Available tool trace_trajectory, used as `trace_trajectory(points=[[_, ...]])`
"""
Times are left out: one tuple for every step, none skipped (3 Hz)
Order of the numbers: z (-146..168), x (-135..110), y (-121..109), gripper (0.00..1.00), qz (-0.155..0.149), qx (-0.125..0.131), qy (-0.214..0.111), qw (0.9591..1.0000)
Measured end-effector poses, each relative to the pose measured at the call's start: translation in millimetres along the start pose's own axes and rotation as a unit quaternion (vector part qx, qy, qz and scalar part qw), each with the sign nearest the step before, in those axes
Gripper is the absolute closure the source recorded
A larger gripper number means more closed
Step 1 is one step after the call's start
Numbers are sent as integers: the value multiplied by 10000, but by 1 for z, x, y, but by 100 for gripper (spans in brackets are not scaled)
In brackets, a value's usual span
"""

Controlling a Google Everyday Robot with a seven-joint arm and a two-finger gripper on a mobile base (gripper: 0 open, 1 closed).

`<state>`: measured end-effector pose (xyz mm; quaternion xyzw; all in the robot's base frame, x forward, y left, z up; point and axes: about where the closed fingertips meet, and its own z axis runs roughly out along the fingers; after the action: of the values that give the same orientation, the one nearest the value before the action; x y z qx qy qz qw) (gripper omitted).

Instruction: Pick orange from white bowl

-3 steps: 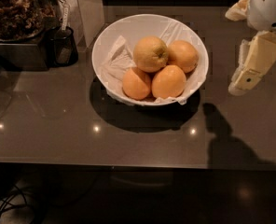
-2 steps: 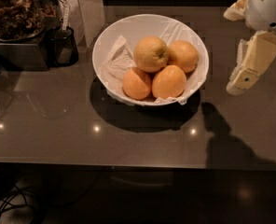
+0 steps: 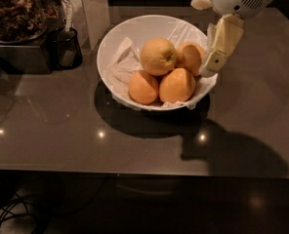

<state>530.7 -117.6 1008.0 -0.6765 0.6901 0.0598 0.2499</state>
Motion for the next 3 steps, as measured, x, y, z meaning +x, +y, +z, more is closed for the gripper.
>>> trace_trajectory(points=[[2, 0, -2, 0, 11, 12, -56, 10000], [26, -15, -10, 0, -121, -225, -272, 9993], [61, -29, -10, 0, -258, -644, -392, 9968]])
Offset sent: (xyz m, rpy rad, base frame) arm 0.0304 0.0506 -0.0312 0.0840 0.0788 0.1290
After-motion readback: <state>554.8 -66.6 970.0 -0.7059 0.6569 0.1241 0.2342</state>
